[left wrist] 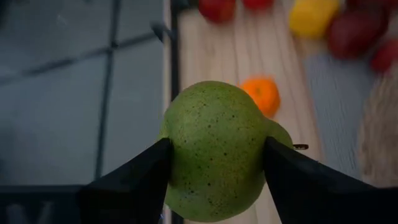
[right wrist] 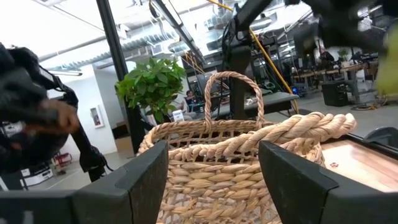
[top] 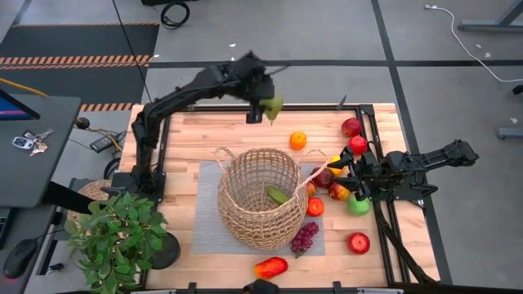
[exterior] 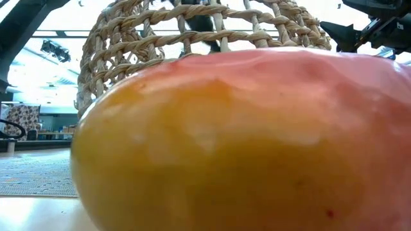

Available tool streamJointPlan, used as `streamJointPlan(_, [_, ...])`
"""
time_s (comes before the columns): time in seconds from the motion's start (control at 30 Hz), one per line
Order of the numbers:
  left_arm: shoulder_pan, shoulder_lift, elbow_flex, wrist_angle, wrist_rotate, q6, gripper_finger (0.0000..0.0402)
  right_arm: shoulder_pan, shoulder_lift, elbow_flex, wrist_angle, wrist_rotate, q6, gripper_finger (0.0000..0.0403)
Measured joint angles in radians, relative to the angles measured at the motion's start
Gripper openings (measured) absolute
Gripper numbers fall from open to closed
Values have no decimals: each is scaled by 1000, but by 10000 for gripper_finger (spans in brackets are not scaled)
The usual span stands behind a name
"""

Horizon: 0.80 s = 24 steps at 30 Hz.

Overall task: Build produce basket
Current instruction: Put the green pear into the brown basket

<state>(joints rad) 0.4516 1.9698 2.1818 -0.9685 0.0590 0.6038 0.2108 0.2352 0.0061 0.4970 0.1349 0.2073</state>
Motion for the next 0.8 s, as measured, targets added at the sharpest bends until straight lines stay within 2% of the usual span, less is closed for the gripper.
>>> streamJointPlan(0.17, [-45,-16,172,-7,3,-26,236,0,0,0,1,0,0,255])
streamJointPlan(0.37, [-122,-118,146,60,12,-57,241,0,0,0,1,2,0,255])
streamJointPlan(0.57, [-184,-135,144,45,-6,-187,236,0,0,0,2,2,0,255])
streamJointPlan(0.8, [-289,-137,143,-34,-137,-358,238,0,0,0,2,2,0,255])
